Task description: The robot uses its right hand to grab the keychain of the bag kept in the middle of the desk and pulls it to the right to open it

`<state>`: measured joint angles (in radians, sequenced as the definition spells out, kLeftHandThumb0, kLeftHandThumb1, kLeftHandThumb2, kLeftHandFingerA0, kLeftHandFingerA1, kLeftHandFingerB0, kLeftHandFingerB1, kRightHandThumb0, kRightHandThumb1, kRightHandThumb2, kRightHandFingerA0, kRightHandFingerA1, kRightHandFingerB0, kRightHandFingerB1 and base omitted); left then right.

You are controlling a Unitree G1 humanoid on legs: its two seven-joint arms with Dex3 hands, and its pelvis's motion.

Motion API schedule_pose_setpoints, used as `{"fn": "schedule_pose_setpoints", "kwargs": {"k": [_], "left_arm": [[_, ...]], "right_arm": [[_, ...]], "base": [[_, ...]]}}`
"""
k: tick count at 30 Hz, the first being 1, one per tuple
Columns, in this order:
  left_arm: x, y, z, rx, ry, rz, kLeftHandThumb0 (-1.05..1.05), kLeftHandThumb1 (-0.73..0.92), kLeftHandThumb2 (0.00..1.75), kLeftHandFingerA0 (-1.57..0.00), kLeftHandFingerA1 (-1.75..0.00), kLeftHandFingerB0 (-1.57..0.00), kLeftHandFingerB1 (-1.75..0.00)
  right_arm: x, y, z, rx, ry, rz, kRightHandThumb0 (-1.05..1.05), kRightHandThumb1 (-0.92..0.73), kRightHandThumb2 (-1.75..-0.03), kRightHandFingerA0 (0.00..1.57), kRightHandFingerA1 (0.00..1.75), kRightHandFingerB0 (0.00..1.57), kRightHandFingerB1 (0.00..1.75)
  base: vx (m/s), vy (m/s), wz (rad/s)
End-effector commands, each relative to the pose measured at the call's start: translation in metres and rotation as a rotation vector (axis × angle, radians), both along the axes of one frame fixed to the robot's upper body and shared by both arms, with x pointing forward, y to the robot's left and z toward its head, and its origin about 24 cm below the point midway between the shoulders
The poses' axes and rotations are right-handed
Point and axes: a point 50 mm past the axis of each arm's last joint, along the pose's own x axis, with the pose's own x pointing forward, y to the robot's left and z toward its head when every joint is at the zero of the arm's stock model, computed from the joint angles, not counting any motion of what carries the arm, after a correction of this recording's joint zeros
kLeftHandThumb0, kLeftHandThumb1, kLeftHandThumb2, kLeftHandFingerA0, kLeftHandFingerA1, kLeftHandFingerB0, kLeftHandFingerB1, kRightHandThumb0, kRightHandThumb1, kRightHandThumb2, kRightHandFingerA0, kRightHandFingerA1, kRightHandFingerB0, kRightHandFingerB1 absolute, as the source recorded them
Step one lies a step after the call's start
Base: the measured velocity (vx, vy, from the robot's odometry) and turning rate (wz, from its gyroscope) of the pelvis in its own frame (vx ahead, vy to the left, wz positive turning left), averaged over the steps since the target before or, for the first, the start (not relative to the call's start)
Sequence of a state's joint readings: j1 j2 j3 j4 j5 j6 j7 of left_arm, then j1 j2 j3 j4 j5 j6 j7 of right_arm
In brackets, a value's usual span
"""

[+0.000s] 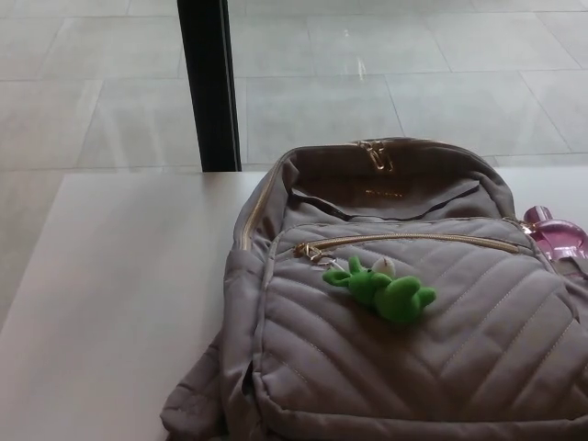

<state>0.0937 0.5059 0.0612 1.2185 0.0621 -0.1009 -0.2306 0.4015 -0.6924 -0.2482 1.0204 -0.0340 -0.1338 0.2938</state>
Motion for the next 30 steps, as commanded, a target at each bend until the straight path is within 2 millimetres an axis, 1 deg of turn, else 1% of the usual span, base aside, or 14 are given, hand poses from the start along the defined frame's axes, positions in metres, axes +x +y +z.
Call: {"fn": "schedule_pose_setpoints", "kwargs": {"k": [1, 3, 4, 8, 9, 12, 16, 17, 21, 22, 23, 25, 29, 30], "left_arm": [[0.003, 0.003, 0.004, -0.032, -0.023, -0.008, -0.68, 0.8, 0.64, -0.61, -0.44, -0.41, -0.37], [0.001, 0.002, 0.002, -0.043, -0.028, 0.013, -0.68, 0.8, 0.65, -0.61, -0.43, -0.42, -0.37], [0.001, 0.002, 0.002, -0.04, -0.022, 0.0, -0.68, 0.8, 0.65, -0.61, -0.44, -0.42, -0.37], [0.003, 0.001, 0.002, -0.037, -0.024, -0.019, -0.7, 0.81, 0.64, -0.61, -0.47, -0.43, -0.39], [0.002, 0.001, 0.002, -0.039, -0.028, -0.013, -0.7, 0.8, 0.65, -0.61, -0.43, -0.43, -0.37], [0.002, 0.001, 0.002, -0.042, -0.03, 0.0, -0.7, 0.79, 0.65, -0.6, -0.43, -0.41, -0.37], [0.001, 0.001, 0.003, -0.048, -0.032, -0.026, -0.69, 0.79, 0.65, -0.59, -0.44, -0.4, -0.36], [0.001, 0.001, 0.003, -0.046, -0.031, -0.027, -0.7, 0.79, 0.65, -0.6, -0.43, -0.41, -0.38], [0.002, 0.002, 0.002, -0.048, -0.035, 0.008, -0.69, 0.78, 0.64, -0.62, -0.47, -0.41, -0.37], [0.002, 0.002, 0.002, -0.051, -0.039, 0.009, -0.7, 0.63, 0.99, -0.57, -0.61, -0.35, -0.52], [0.002, 0.002, 0.003, -0.043, -0.034, -0.013, -0.69, 0.8, 0.64, -0.63, -0.47, -0.42, -0.38], [0.002, 0.002, 0.003, -0.04, -0.033, -0.025, -0.69, 0.8, 0.65, -0.61, -0.46, -0.39, -0.37], [0.0, 0.002, 0.003, -0.052, -0.036, -0.004, -0.69, 0.8, 0.65, -0.57, -0.45, -0.39, -0.37], [-0.001, 0.002, 0.003, -0.054, -0.035, -0.006, -0.69, 0.8, 0.65, -0.57, -0.44, -0.39, -0.36]], "right_arm": [[0.014, -0.015, 0.017, 0.0, -0.164, -0.096, -0.66, -0.59, -0.9, 0.57, 0.74, 0.14, 0.46], [0.035, -0.025, 0.035, -0.033, -0.251, -0.098, -0.72, -0.77, -0.63, 0.49, 0.84, 0.01, 0.3], [0.046, -0.028, 0.044, -0.027, -0.333, -0.113, -0.71, -0.59, -0.94, 0.42, 0.73, 0.02, 0.23], [0.072, -0.033, 0.063, -0.032, -0.499, -0.112, -0.78, -0.58, -0.96, 0.33, 0.65, 0.0, 0.14], [0.108, -0.03, 0.09, -0.043, -0.656, -0.08, -0.75, -0.54, -0.84, 0.76, 1.07, 0.03, 0.26], [0.152, -0.015, 0.133, -0.084, -0.835, 0.057, -0.77, -0.54, -0.89, 0.58, 0.84, 0.04, 0.22], [0.215, 0.039, 0.203, -0.062, -1.122, 0.319, -0.76, -0.53, -0.89, 0.39, 0.54, 0.05, 0.35], [0.223, 0.051, 0.212, -0.029, -1.163, 0.354, -0.76, -0.62, -0.6, 0.68, 0.59, 0.14, 0.26], [0.249, 0.115, 0.247, 0.097, -1.271, 0.578, -0.7, -0.65, -0.6, 0.58, 0.47, 0.21, 0.29], [0.253, 0.127, 0.252, 0.121, -1.275, 0.625, -0.68, -0.66, -0.61, 0.62, 0.47, 0.23, 0.3], [0.259, 0.151, 0.259, 0.174, -1.278, 0.705, -0.68, -0.64, -0.6, 0.61, 0.5, 0.21, 0.3], [0.265, 0.173, 0.262, 0.245, -1.277, 0.763, -0.68, -0.52, -0.84, 0.53, 0.61, 0.14, 0.42], [0.273, 0.212, 0.254, 0.312, -1.214, 0.883, -0.69, -0.63, -0.6, 0.61, 0.54, 0.23, 0.3], [0.273, 0.218, 0.252, 0.312, -1.202, 0.915, -0.76, -0.53, -0.88, 0.6, 0.66, 0.21, 0.44]], "base": [[0.0, 0.0, 0.0], [0.0, 0.0, 0.0], [0.0, 0.0, 0.0], [0.0, 0.0, 0.0], [0.0, 0.0, 0.0], [0.0, 0.0, 0.0], [0.0, 0.0, 0.0], [0.0, 0.0, 0.0], [0.0, 0.0, 0.0], [0.0, 0.0, 0.0], [0.0, 0.0, 0.0], [0.0, 0.0, 0.0], [0.0, 0.0, 0.0], [0.0, 0.0, 0.0]]}}
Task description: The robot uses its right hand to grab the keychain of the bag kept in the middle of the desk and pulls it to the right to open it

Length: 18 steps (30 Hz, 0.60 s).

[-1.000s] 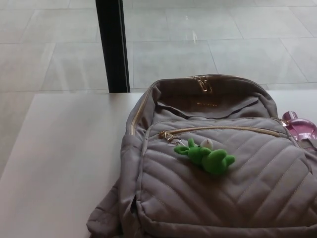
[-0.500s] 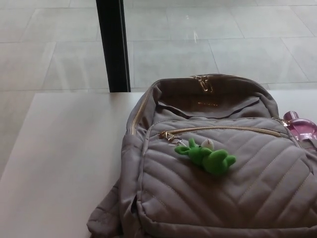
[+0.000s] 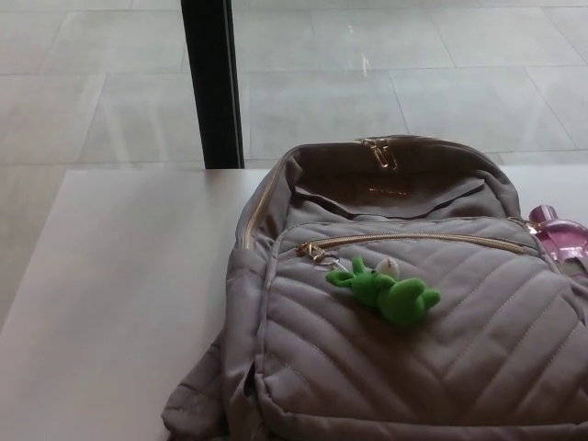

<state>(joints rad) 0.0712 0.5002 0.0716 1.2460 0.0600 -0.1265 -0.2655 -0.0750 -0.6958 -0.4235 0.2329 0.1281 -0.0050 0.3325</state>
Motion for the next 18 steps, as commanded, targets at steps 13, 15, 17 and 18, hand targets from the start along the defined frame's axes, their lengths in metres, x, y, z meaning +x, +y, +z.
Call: {"fn": "schedule_pose_setpoints", "kwargs": {"k": [13, 15, 17, 18], "left_arm": [[-0.006, 0.005, 0.004, -0.026, -0.011, -0.011, -0.72, 0.79, 0.64, -0.58, -0.47, -0.41, -0.38], [-0.005, 0.005, 0.004, -0.021, -0.002, -0.029, -0.72, 0.8, 0.65, -0.58, -0.46, -0.42, -0.39], [-0.004, 0.005, 0.004, -0.016, -0.001, -0.022, -0.71, 0.79, 0.64, -0.59, -0.46, -0.42, -0.38], [-0.003, 0.005, 0.004, -0.014, -0.002, -0.03, -0.71, 0.79, 0.65, -0.59, -0.45, -0.41, -0.38]], "right_arm": [[0.035, 0.2, 0.033, -0.041, 0.07, 0.619, -0.81, -0.52, -0.88, 0.45, 0.65, 0.21, 0.44], [0.035, 0.201, 0.028, -0.061, 0.087, 0.623, -0.76, -0.63, -0.6, 0.51, 0.63, 0.3, 0.34], [0.035, 0.201, 0.024, -0.074, 0.104, 0.622, -0.83, -0.53, -0.91, 0.5, 0.68, 0.27, 0.46], [0.035, 0.201, 0.023, -0.089, 0.108, 0.617, -0.83, -0.54, -0.92, 0.51, 0.68, 0.25, 0.45]], "base": [[0.0, 0.0, 0.0], [0.0, 0.0, 0.0], [0.0, 0.0, 0.0], [0.0, 0.0, 0.0]]}}
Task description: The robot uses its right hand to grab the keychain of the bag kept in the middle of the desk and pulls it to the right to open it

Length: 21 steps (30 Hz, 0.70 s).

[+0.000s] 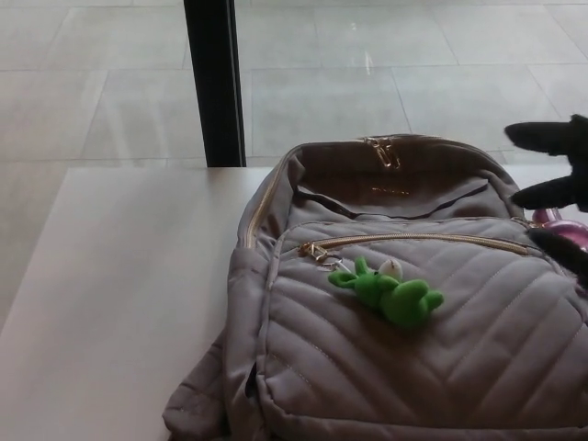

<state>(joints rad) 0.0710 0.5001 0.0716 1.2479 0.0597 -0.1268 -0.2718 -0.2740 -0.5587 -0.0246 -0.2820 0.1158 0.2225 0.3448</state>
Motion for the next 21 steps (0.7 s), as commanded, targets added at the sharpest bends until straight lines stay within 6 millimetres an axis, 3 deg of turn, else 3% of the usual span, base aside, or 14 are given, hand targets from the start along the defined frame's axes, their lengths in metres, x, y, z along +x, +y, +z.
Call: {"fn": "schedule_pose_setpoints", "kwargs": {"k": [1, 6, 7, 8, 11, 12, 13, 14, 15, 16, 19, 20, 21], "left_arm": [[-0.003, 0.005, 0.005, -0.014, -0.007, -0.031, -0.72, 0.79, 0.65, -0.58, -0.45, -0.4, -0.38], [-0.003, 0.005, 0.004, -0.008, -0.008, -0.012, -0.72, 0.79, 0.64, -0.61, -0.47, -0.39, -0.38], [-0.004, 0.005, 0.004, -0.003, -0.002, -0.016, -0.72, 0.64, 1.01, -0.54, -0.59, -0.33, -0.51], [-0.003, 0.006, 0.005, 0.005, 0.001, -0.025, -0.72, 0.81, 0.64, -0.62, -0.46, -0.41, -0.37], [-0.001, 0.006, 0.005, 0.012, -0.002, -0.034, -0.69, 0.82, 0.65, -0.6, -0.46, -0.41, -0.38], [-0.001, 0.006, 0.005, 0.003, -0.008, -0.023, -0.7, 0.83, 0.65, -0.6, -0.45, -0.4, -0.38], [-0.001, 0.006, 0.006, 0.002, -0.01, -0.022, -0.69, 0.83, 0.65, -0.6, -0.46, -0.4, -0.38], [-0.001, 0.006, 0.006, 0.0, -0.012, -0.019, -0.69, 0.83, 0.65, -0.6, -0.46, -0.4, -0.38], [-0.001, 0.006, 0.006, 0.006, -0.009, -0.025, -0.7, 0.83, 0.66, -0.6, -0.45, -0.4, -0.38], [-0.001, 0.006, 0.005, 0.009, -0.005, -0.019, -0.71, 0.83, 0.65, -0.6, -0.45, -0.41, -0.37], [-0.002, 0.006, 0.005, -0.002, -0.012, -0.008, -0.72, 0.82, 0.66, -0.58, -0.45, -0.39, -0.37], [-0.001, 0.006, 0.004, -0.012, -0.018, 0.002, -0.7, 0.66, 1.02, -0.49, -0.59, -0.32, -0.51], [-0.001, 0.005, 0.004, -0.008, -0.015, 0.002, -0.7, 0.66, 1.02, -0.5, -0.58, -0.33, -0.51]], "right_arm": [[-0.004, 0.035, -0.013, -0.118, 0.177, 0.04, -0.74, -0.63, -0.59, 0.53, 0.64, 0.34, 0.35], [-0.003, 0.036, -0.015, -0.185, 0.157, 0.022, -0.72, -0.64, -0.6, 0.56, 0.69, 0.33, 0.37], [-0.004, 0.035, -0.015, -0.201, 0.153, 0.014, -0.72, -0.63, -0.6, 0.56, 0.67, 0.34, 0.37], [-0.005, 0.035, -0.016, -0.263, 0.141, 0.009, -0.68, -0.67, -0.6, 0.56, 0.62, 0.35, 0.34], [-0.007, 0.036, -0.018, -0.332, 0.124, 0.014, -0.67, -0.68, -0.6, 0.58, 0.58, 0.37, 0.33], [-0.008, 0.038, -0.019, -0.38, 0.112, 0.02, -0.74, -0.56, -0.75, 0.57, 0.61, 0.32, 0.4], [-0.009, 0.04, -0.02, -0.402, 0.106, 0.023, -0.7, -0.68, -0.61, 0.61, 0.57, 0.37, 0.34], [-0.01, 0.041, -0.02, -0.408, 0.097, 0.027, -0.7, -0.68, -0.61, 0.61, 0.57, 0.37, 0.34], [-0.011, 0.043, -0.021, -0.417, 0.086, 0.032, -0.79, -0.58, -0.94, 0.57, 0.64, 0.31, 0.47], [-0.013, 0.046, -0.022, -0.42, 0.084, 0.038, -0.7, -0.67, -0.61, 0.63, 0.57, 0.38, 0.33], [-0.015, 0.05, -0.022, -0.429, 0.084, 0.057, -0.71, -0.68, -0.61, 0.62, 0.56, 0.36, 0.33], [-0.017, 0.053, -0.021, -0.434, 0.083, 0.067, -0.71, -0.68, -0.61, 0.6, 0.54, 0.35, 0.33], [-0.019, 0.057, -0.021, -0.443, 0.055, 0.086, -0.74, -0.69, -0.61, 0.61, 0.56, 0.36, 0.33]], "base": [[0.0, 0.0, 0.0], [0.0, 0.0, 0.0], [0.0, 0.0, 0.0], [0.0, 0.0, 0.0], [0.0, 0.0, 0.0], [0.0, 0.0, 0.0], [0.0, 0.0, 0.0], [0.0, 0.0, 0.0], [0.0, 0.0, 0.0], [0.0, 0.0, 0.0], [0.0, 0.0, 0.0], [0.0, 0.0, 0.0], [0.0, 0.0, 0.0]]}}
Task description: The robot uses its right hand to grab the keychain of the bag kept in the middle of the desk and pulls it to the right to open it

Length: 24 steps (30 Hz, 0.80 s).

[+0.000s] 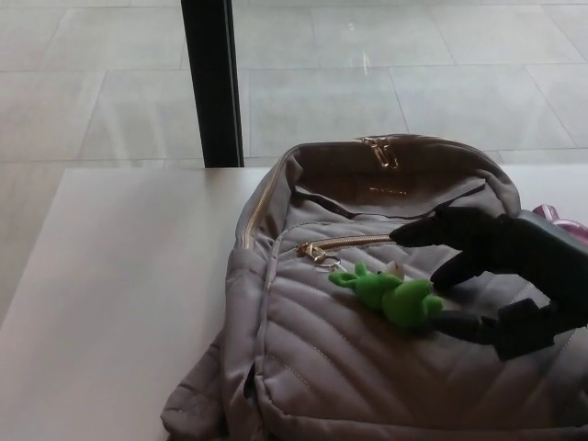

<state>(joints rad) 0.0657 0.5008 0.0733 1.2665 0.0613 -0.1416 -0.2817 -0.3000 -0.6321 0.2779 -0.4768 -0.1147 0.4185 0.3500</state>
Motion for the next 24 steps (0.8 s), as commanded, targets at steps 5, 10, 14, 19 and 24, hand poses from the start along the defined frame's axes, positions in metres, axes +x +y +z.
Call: {"fn": "schedule_pose_setpoints", "kwargs": {"k": [5, 10, 14, 19, 24], "left_arm": [[0.0, 0.005, 0.004, -0.008, -0.026, 0.036, -0.7, 0.67, 1.02, -0.49, -0.6, -0.32, -0.51], [0.003, 0.004, 0.004, -0.002, -0.026, 0.016, -0.69, 0.69, 1.04, -0.5, -0.59, -0.3, -0.51], [0.003, 0.004, 0.003, 0.006, -0.02, 0.009, -0.72, 0.87, 0.67, -0.58, -0.46, -0.39, -0.38], [0.004, 0.004, 0.004, 0.009, -0.022, -0.008, -0.7, 0.7, 1.05, -0.5, -0.6, -0.31, -0.52], [0.005, 0.003, 0.004, 0.015, -0.013, -0.028, -0.73, 0.89, 0.67, -0.59, -0.47, -0.38, -0.39]], "right_arm": [[-0.014, 0.017, 0.0, -0.14, -0.035, 0.041, -0.74, -0.7, -0.62, 0.58, 0.59, 0.31, 0.32], [-0.014, 0.014, -0.004, -0.164, -0.039, 0.026, -0.75, -0.69, -0.61, 0.6, 0.59, 0.32, 0.34], [-0.012, 0.008, -0.011, -0.179, -0.036, -0.017, -0.71, -0.66, -0.6, 0.63, 0.62, 0.31, 0.35], [-0.008, -0.003, -0.024, -0.231, -0.024, -0.084, -0.6, -0.63, -0.59, 0.68, 0.67, 0.33, 0.39], [-0.008, -0.006, -0.033, -0.233, 0.01, -0.108, -0.54, -0.64, -0.59, 0.8, 0.69, 0.37, 0.37]], "base": [[0.0, 0.0, 0.0], [0.0, 0.0, 0.0], [0.0, 0.0, 0.0], [0.0, 0.0, 0.0], [0.0, 0.0, 0.0]]}}
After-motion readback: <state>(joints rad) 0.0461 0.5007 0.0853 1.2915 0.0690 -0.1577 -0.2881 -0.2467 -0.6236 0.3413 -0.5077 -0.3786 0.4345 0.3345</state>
